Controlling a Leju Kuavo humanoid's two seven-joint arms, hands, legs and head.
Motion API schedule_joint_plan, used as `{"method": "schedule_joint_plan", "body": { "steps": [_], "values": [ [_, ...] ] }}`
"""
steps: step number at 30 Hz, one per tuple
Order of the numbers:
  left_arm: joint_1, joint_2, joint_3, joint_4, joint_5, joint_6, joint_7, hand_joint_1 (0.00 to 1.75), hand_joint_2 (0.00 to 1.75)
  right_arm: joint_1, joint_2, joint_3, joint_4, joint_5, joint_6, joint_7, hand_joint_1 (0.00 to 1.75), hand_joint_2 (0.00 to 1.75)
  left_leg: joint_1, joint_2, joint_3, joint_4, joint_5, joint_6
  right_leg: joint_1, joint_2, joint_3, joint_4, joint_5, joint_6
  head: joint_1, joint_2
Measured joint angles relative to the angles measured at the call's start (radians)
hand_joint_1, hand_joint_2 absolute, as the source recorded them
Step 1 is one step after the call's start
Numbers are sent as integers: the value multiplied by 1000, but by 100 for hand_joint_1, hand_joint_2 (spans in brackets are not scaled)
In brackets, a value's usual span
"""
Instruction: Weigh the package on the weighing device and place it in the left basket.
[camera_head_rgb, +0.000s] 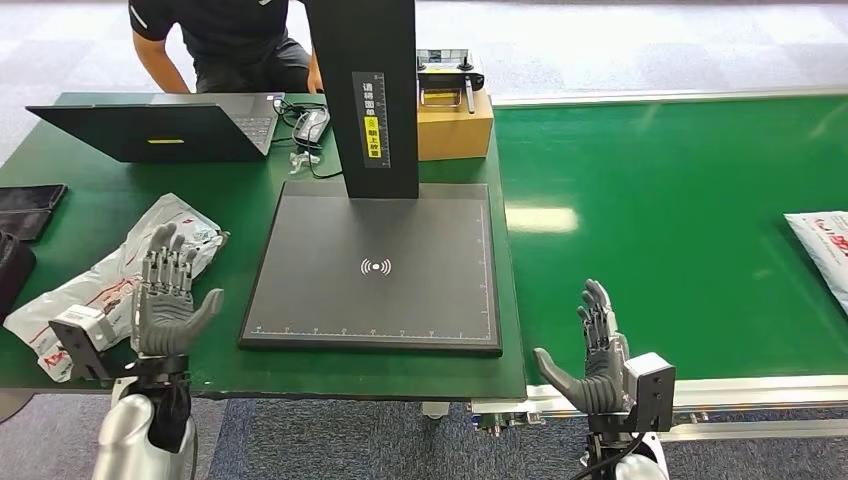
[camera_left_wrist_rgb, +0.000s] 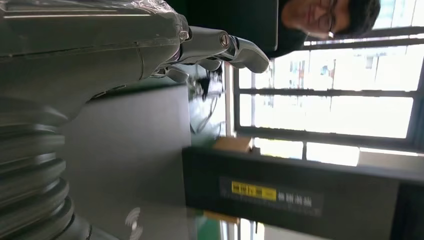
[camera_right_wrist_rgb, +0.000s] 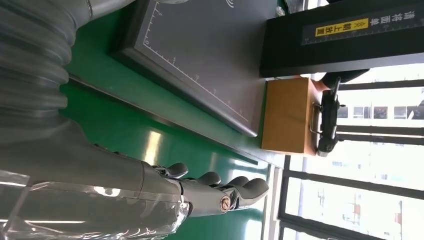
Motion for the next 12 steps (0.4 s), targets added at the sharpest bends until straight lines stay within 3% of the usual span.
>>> {"method": "schedule_joint_plan", "body": {
  "steps": [6, 12],
  "values": [
    [62, -58, -83, -36, 50, -46, 16, 0, 175, -11, 0, 23, 0, 0, 11, -1, 0, 175, 0, 0, 0, 0, 0, 0, 0, 0, 0, 0, 0, 0, 0, 0],
    [101, -79, -147, -67, 60, -74, 26, 0, 175, -20, -2, 52, 4, 0, 18, -7, 0, 175, 0, 0, 0, 0, 0, 0, 0, 0, 0, 0, 0, 0, 0, 0]
  ]
}}
